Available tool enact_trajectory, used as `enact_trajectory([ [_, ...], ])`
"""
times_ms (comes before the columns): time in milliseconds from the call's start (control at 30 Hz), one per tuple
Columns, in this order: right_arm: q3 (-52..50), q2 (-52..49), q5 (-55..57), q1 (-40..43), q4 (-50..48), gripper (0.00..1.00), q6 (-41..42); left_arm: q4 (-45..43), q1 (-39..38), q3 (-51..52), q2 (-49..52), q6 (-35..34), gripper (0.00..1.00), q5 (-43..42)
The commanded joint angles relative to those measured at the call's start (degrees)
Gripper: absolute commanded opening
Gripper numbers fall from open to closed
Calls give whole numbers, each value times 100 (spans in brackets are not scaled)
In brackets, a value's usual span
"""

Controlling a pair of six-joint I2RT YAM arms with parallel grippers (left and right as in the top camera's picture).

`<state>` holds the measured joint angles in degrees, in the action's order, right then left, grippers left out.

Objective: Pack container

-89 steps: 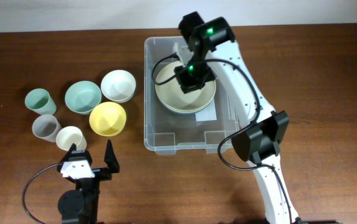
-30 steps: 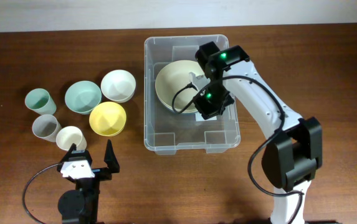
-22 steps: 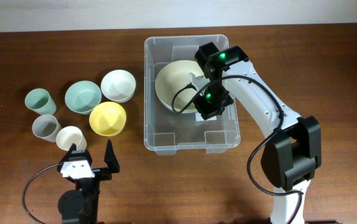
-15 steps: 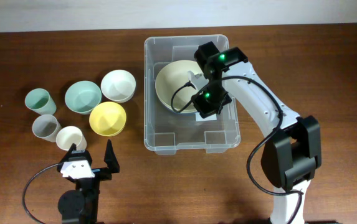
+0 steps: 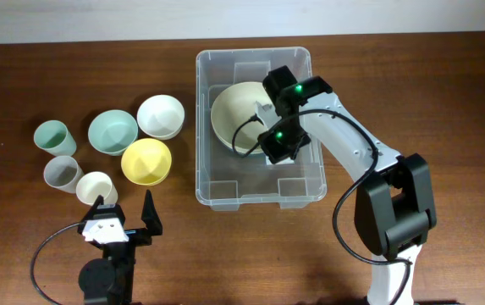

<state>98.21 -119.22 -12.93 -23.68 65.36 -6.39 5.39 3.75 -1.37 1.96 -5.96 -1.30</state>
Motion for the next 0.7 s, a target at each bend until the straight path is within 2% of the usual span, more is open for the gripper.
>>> enact_trajectory([
  [0,-35,-22,295,9,-188,4,2,-2,-24,37,-42,90,100,-42],
  [167,-35,-22,734,9,-275,4,98,-2,-24,37,-42,90,100,-44],
  [433,-35,-22,761,20,-787,4,385,-2,-24,37,-42,90,100,-42],
  [667,44,-9,675,17,-310,4,387,-2,-24,37,-42,90,100,-42],
])
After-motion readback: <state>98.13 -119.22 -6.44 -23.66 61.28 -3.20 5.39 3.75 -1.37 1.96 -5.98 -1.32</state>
